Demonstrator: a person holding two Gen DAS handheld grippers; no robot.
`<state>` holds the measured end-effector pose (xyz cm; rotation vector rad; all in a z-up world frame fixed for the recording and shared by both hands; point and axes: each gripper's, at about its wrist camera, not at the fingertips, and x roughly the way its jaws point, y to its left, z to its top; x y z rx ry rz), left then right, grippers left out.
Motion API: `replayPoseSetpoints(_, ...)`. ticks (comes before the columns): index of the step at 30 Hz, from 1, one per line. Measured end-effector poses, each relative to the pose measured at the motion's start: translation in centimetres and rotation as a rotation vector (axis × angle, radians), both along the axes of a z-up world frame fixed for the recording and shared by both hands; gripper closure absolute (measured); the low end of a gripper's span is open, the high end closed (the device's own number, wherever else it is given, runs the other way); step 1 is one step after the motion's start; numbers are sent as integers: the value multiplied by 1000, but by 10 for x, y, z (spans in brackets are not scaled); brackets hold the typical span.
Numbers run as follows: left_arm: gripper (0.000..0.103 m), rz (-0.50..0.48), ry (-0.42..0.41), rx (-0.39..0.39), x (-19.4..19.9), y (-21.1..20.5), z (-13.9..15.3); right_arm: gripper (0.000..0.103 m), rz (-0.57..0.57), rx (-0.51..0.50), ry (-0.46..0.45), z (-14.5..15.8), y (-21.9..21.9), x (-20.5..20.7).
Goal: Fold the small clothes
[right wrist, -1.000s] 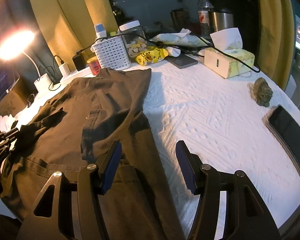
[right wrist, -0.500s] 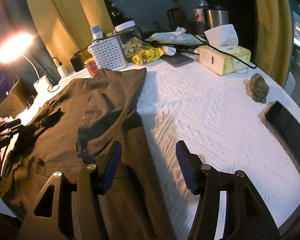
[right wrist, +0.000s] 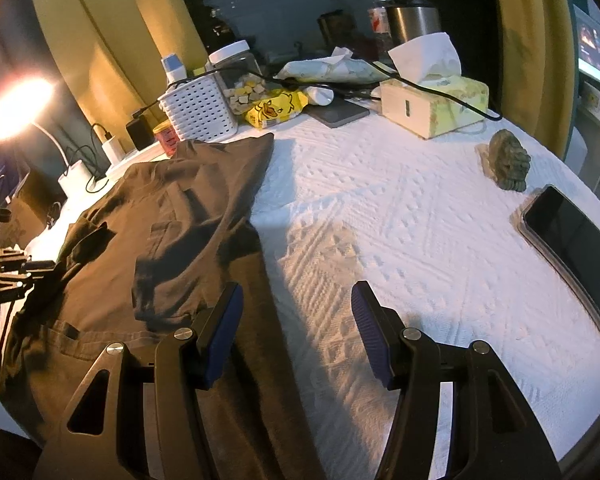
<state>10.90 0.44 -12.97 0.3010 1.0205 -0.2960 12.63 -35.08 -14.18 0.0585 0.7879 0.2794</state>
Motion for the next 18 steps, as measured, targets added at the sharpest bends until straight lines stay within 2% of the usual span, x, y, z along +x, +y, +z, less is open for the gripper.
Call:
replayPoseSetpoints(1, 91, -3, -12, 22, -1, -2, 0, 43, 2, 2, 0, 0, 0, 0)
replayPoseSetpoints(2, 102, -10, -22, 35, -4, -5, 2, 43, 1, 3, -1, 0, -1, 0)
replayPoseSetpoints(9, 102, -52, -23, 4, -18, -31, 8, 43, -5, 36, -5, -1, -6, -2)
replayPoseSetpoints(12, 102, -72, -8, -51, -22, -46, 10, 43, -10, 42, -8, -1, -9, -4)
replayPoseSetpoints(15, 102, -109, 10, -75, -28, -64, 6, 43, -15, 35, -6, -1, -13, -7)
replayPoseSetpoints(18, 101, -82, 30, -106, -30, -66, 2, 43, -17, 19, -3, -1, -15, -9)
